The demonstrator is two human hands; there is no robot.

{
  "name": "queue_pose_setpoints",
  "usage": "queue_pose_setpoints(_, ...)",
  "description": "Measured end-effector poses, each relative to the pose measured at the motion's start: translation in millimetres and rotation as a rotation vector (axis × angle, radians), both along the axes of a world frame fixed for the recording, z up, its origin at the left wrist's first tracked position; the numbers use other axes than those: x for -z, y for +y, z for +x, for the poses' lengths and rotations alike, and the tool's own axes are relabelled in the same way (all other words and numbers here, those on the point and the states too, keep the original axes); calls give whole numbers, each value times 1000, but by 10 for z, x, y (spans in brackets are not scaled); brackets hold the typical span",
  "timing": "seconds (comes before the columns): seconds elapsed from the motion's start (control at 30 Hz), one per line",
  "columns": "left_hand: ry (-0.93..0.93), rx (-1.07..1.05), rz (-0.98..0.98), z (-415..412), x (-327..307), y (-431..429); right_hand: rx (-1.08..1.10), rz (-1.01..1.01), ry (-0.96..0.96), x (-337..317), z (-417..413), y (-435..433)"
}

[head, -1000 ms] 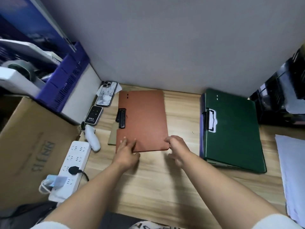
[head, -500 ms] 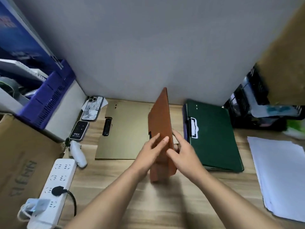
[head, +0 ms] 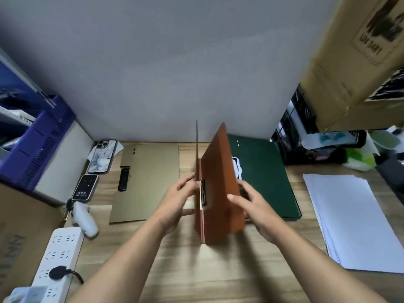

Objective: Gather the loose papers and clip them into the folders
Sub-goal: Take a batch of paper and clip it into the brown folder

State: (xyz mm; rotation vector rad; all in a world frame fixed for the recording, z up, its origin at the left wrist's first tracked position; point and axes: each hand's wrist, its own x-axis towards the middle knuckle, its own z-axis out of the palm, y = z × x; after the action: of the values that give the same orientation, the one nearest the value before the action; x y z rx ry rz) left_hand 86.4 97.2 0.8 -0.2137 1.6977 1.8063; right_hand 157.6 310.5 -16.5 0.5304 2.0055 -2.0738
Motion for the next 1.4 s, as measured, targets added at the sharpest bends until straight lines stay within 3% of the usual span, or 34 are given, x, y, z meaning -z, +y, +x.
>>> queue_pose_setpoints(0.07, 37, -138, -82, -98, 13, -290, 135, 178, -54, 68, -47, 160)
queue_pose_setpoints(0.17, 200, -306, -514, -311, 153, -751, 159, 519, -182, 227, -76, 389)
queue_pose_setpoints(0.3, 196, -172, -1072, -416, 291, -858, 100, 633, -255, 407, -34, 469)
queue_pose_setpoints(0.37, 220, -108, -1214, -365, 295, -646, 92, 631, -246, 423, 20, 470)
queue_pose_setpoints(0.43, 325, -92, -1106, -310, 308, -291, 110, 610, -223, 466, 106, 523)
queue_pose_setpoints(0.57, 586, 142, -681, -52, 322, 743, 202, 560, -221, 538, 403, 929)
queue_pose_setpoints(0.63, 609, 324, -434, 206, 270, 1361, 232, 587, -273, 536, 628, 1326)
queue_pose_setpoints(0.7, 638, 496, -328, 469, 312, 1919, 294, 643, -346, 552, 864, 1780)
queue_pose_setpoints(0.83, 566, 788, -403, 883, 613, 2728, 436, 712, -514, 658, 1303, 2739)
queue_pose_setpoints(1.03, 481, 867, -607, 1246, 1058, 3571, 420, 660, -602, 1078, 1750, 4052)
queue_pose_setpoints(1.27, 578, 909, -958, 1459, 1201, 4011, 405, 518, -515, 1021, 1665, 4393)
queue_pose_setpoints(1.4, 573, 997, -1047, 1486, 1234, 4097, 452, 388, -484, 1064, 1728, 4536)
